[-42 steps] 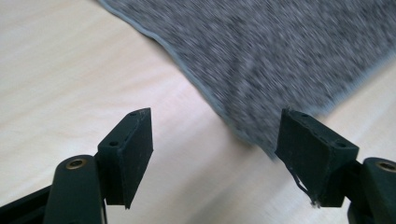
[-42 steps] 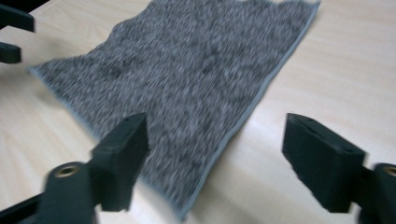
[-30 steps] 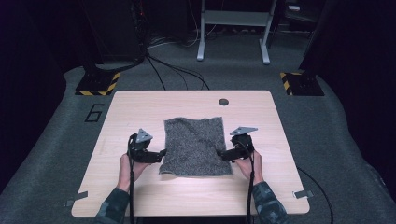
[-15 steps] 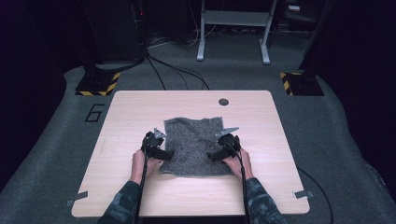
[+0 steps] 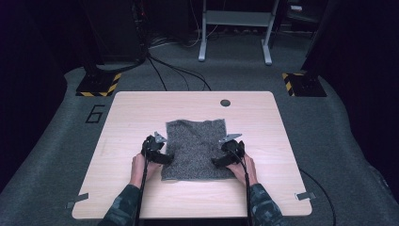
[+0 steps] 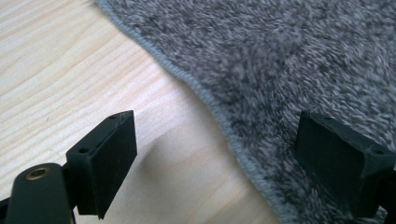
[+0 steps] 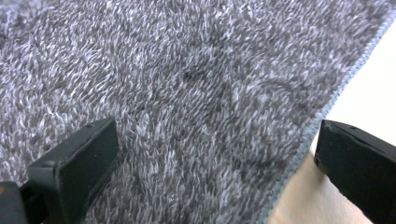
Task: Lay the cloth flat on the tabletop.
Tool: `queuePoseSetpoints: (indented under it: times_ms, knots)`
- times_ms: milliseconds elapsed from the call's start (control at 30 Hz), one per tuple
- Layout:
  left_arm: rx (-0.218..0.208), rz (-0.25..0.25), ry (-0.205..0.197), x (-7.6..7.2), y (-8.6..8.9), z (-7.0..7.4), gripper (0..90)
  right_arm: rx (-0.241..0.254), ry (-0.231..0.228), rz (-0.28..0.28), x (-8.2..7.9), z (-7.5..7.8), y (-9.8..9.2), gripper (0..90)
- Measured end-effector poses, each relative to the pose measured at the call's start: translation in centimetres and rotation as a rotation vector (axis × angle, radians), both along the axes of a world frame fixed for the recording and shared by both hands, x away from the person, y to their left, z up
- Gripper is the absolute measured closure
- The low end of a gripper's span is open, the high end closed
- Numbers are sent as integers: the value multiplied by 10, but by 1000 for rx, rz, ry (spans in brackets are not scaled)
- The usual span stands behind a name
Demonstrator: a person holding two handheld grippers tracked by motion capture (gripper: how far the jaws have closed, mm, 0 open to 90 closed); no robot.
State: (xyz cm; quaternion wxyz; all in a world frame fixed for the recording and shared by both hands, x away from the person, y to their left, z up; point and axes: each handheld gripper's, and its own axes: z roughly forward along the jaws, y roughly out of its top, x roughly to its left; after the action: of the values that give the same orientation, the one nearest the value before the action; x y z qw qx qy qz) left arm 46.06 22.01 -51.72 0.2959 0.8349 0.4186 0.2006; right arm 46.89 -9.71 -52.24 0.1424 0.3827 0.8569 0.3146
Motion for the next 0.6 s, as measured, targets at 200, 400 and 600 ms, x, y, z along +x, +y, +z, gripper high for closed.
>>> queuePoseSetpoints:
  times_ms: [200,400,600]
  knots:
    - [-17,-9,29,-3,4,0,128,-3,-5,-31,-13,0,-9,0]
    - [-75,-30,67,-13,4,2,111,-34,0,-20,-30,3,-11,0]
    - [-122,25,3,-4,5,22,115,10,-37,30,-25,21,-4,0]
